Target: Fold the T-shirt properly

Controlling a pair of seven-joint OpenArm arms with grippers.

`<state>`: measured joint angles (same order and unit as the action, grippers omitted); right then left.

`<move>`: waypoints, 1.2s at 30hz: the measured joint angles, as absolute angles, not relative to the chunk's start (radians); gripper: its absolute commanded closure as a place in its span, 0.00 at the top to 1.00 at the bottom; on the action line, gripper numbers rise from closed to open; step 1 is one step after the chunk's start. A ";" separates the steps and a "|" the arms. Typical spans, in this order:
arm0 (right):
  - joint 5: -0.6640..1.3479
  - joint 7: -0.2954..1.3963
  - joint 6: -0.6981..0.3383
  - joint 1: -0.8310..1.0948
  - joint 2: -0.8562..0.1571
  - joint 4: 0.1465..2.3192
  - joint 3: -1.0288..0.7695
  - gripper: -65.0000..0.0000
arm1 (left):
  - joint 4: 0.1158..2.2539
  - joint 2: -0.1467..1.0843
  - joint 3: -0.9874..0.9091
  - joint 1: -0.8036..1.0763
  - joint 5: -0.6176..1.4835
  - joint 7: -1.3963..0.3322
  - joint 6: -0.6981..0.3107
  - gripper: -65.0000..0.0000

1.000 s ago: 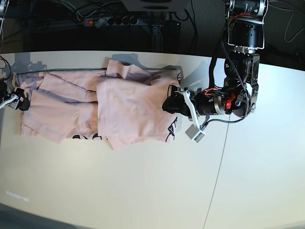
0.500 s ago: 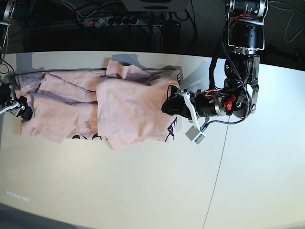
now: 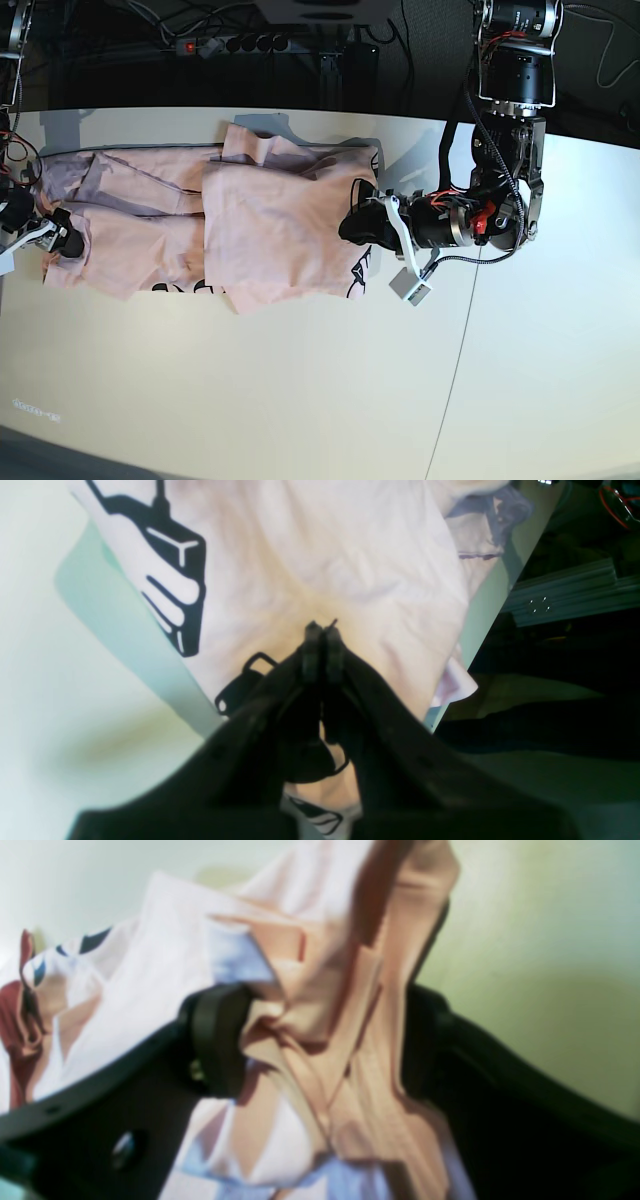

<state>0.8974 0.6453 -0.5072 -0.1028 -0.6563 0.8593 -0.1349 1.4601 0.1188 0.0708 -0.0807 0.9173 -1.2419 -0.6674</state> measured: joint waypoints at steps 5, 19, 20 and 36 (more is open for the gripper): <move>0.887 0.663 -0.506 -0.103 -0.637 0.859 -0.135 0.08 | 1.460 0.118 0.059 -0.081 0.948 -1.242 -0.667 0.00; 0.823 0.613 -0.512 -0.101 -0.673 0.860 -0.150 0.00 | 1.460 0.167 -0.092 -0.056 1.077 -1.327 -0.667 0.00; 0.833 0.621 -0.512 -0.100 -0.673 0.860 -0.160 0.00 | 1.460 0.167 -0.093 -0.041 1.066 -1.325 -0.667 0.00; 0.915 0.855 -0.517 -0.075 -0.668 1.238 -0.201 0.00 | 1.457 0.163 -0.090 0.066 0.873 -1.149 -0.667 0.00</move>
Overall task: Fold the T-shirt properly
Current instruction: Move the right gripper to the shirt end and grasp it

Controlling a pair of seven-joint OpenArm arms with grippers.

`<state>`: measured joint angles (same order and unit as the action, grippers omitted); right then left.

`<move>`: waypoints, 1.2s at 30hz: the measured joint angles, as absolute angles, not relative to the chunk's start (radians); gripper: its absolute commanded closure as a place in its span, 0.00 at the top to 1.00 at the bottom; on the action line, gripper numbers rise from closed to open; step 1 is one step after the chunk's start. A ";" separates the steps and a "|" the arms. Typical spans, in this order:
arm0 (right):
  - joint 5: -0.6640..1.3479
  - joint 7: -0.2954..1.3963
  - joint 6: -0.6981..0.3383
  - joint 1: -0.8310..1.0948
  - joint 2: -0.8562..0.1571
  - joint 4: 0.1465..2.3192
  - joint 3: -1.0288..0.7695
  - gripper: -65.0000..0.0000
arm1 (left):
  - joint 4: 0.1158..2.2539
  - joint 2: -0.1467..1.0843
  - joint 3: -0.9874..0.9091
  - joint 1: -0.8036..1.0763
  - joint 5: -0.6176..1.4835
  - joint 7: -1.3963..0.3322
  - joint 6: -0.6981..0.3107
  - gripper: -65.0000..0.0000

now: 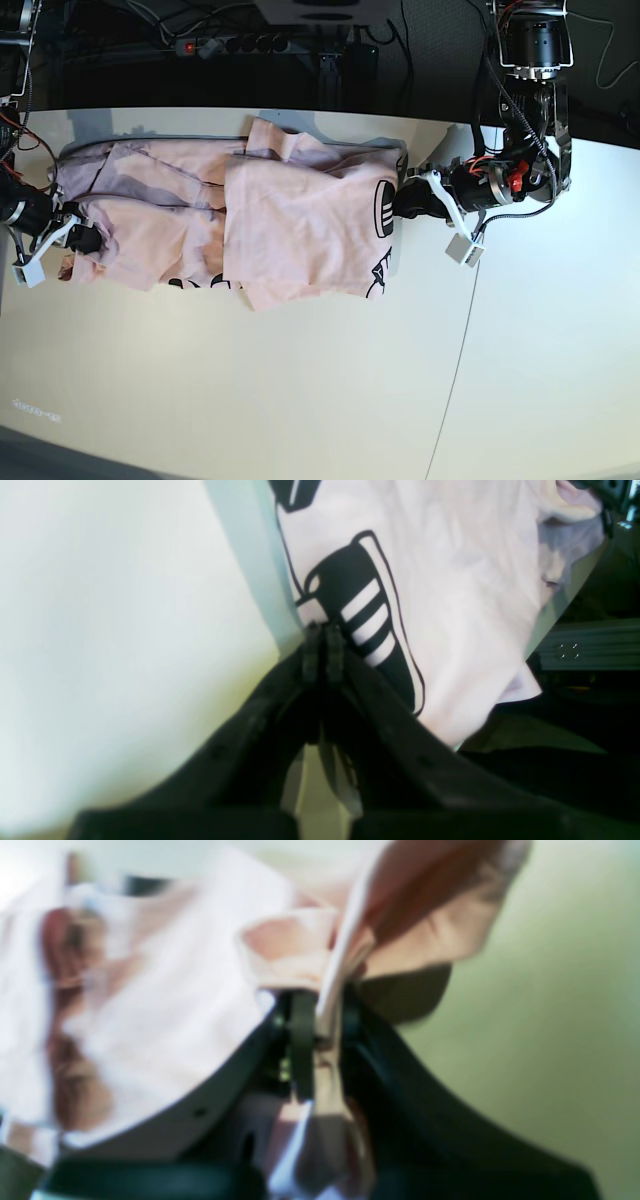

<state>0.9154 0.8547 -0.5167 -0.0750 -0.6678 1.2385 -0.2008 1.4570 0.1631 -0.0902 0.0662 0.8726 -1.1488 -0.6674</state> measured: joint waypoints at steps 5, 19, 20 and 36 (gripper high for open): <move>0.934 0.870 -0.516 -0.075 -0.668 1.396 -0.200 0.00 | 1.420 0.157 -0.090 0.065 0.843 -1.060 -0.668 0.00; 0.908 0.875 -0.517 -0.076 -0.583 1.604 -0.117 0.00 | 1.308 0.020 -0.029 0.029 0.662 -0.869 -0.701 0.00; 0.894 0.870 -0.517 -0.075 -0.577 1.613 -0.099 0.00 | 1.296 0.005 -0.011 0.026 0.661 -0.850 -0.701 0.00; 0.730 0.853 -0.516 -0.136 -0.480 1.663 0.199 0.00 | 1.244 -0.126 0.075 0.019 0.633 -0.815 -0.712 0.00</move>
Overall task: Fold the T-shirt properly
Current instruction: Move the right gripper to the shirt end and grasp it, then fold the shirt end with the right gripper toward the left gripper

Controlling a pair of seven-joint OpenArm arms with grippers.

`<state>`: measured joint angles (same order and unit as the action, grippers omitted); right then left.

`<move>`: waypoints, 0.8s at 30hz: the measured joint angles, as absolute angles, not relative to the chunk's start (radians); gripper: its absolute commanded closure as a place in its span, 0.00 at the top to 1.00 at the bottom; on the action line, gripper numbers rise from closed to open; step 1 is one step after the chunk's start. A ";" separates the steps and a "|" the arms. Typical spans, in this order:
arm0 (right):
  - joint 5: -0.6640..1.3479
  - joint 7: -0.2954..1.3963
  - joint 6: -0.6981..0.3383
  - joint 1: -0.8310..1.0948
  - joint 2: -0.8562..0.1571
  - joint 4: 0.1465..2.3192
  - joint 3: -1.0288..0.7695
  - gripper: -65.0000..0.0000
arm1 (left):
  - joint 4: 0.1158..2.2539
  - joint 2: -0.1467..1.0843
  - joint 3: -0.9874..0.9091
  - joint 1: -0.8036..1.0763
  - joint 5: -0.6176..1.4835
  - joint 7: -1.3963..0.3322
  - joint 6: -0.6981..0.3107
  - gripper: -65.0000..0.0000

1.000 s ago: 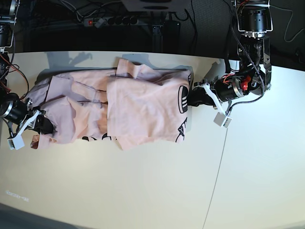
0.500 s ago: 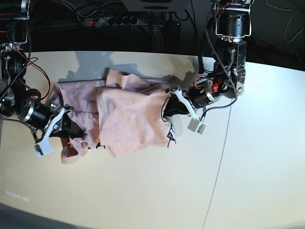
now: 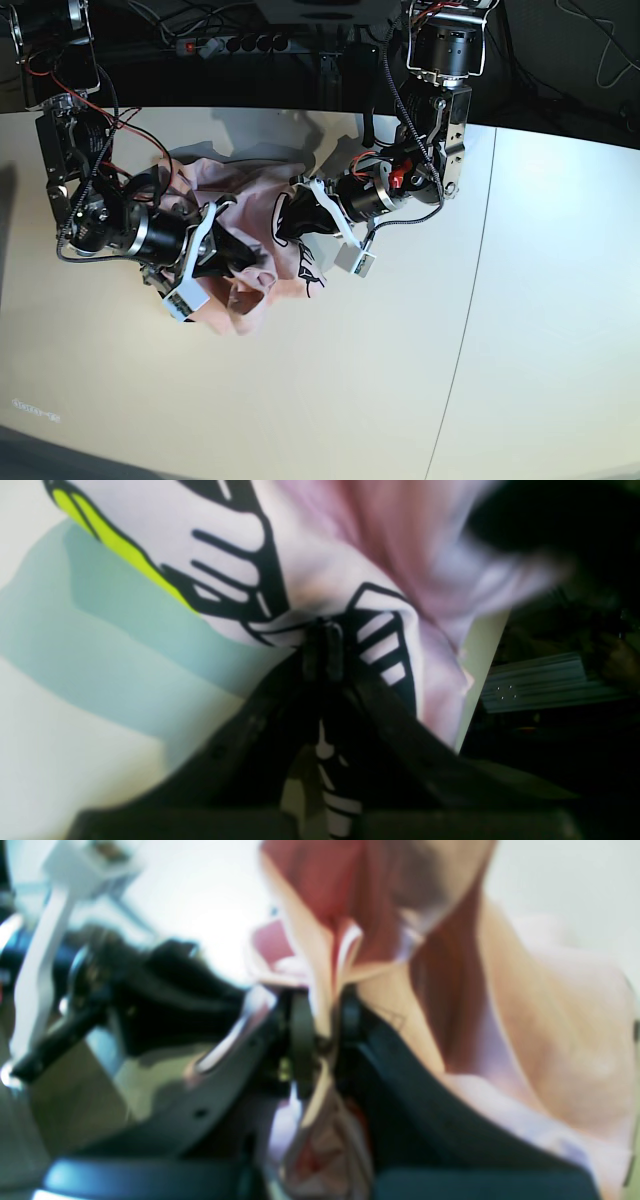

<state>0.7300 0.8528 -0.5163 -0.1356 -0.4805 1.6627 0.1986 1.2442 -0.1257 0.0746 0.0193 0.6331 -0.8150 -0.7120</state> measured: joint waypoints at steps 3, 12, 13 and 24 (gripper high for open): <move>0.665 0.850 -0.516 -0.133 -0.479 1.663 0.264 0.00 | 1.244 -0.128 0.075 0.019 0.636 -0.820 -0.712 0.00; 0.464 0.831 -0.516 -0.143 -0.429 1.663 0.361 0.00 | 1.244 -0.124 0.072 0.018 0.715 -0.864 -0.713 0.09; 0.456 0.831 -0.516 -0.144 -0.418 1.663 0.365 0.00 | 1.244 -0.124 0.071 0.017 0.722 -0.868 -0.713 0.15; 0.607 0.815 -0.516 -0.149 -0.330 1.666 0.366 0.43 | 1.238 -0.118 0.067 -0.008 0.933 -1.110 -0.714 0.26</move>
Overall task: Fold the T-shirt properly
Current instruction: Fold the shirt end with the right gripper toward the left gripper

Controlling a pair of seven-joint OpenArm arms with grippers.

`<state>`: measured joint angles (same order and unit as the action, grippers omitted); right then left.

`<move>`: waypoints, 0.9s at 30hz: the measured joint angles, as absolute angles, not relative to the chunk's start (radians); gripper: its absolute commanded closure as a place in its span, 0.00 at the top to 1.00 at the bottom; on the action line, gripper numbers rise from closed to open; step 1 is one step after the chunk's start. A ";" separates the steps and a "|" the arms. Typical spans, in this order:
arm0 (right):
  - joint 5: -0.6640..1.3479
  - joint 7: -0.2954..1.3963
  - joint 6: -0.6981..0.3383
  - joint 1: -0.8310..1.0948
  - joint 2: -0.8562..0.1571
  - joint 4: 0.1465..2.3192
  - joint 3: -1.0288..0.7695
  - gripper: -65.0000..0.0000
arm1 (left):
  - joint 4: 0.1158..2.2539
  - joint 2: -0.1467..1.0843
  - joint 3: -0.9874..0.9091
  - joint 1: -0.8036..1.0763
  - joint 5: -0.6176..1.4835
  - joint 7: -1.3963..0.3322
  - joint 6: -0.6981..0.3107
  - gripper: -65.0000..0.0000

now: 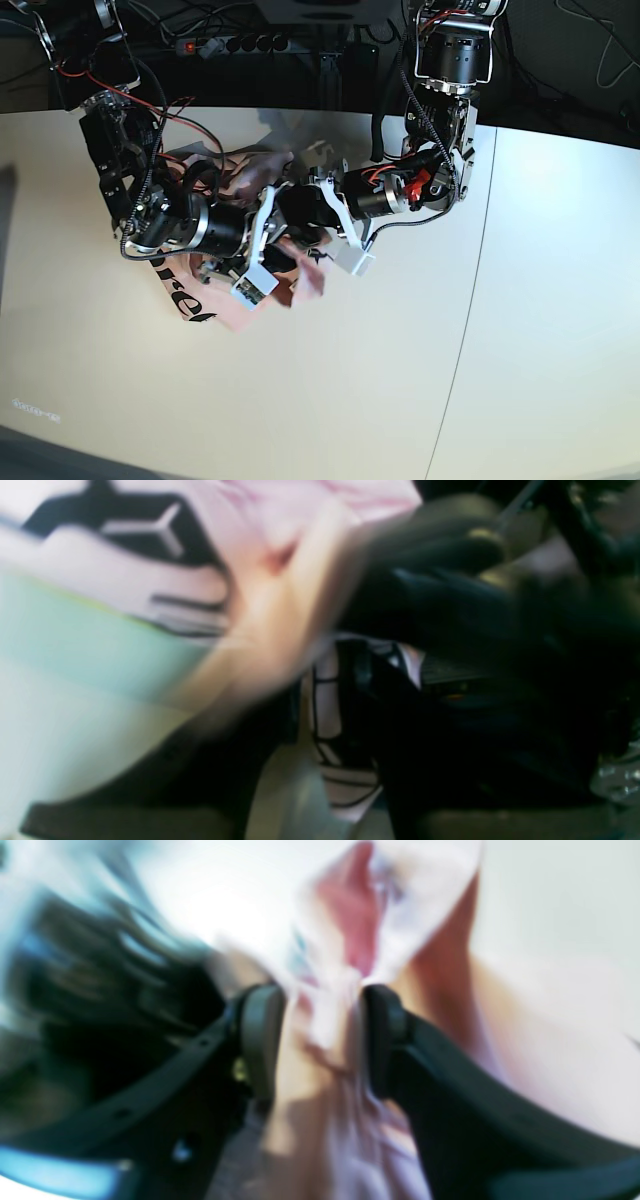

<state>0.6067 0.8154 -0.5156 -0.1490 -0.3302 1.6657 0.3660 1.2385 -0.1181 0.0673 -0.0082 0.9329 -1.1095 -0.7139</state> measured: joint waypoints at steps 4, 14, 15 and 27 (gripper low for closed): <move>0.607 0.828 -0.516 -0.150 -0.304 1.665 0.366 0.43 | 1.238 -0.116 0.071 -0.003 0.973 -1.142 -0.723 0.26; 0.601 0.854 -0.516 -0.147 -0.298 1.725 0.342 0.43 | 1.253 -0.118 0.070 -0.001 0.993 -1.161 -0.720 0.26; 0.601 0.863 -0.517 -0.147 -0.297 1.740 0.327 0.43 | 1.262 -0.120 0.071 0.001 0.993 -1.170 -0.718 0.26; 0.454 0.834 -0.517 -0.260 -0.375 1.711 0.066 0.00 | 1.333 -0.122 0.075 0.019 0.965 -1.230 -0.712 0.26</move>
<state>0.4541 0.8345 -0.5167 -0.2600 -0.3752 1.7111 0.0658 1.3334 -0.1219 0.0746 0.0185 0.9649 -1.2301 -0.7116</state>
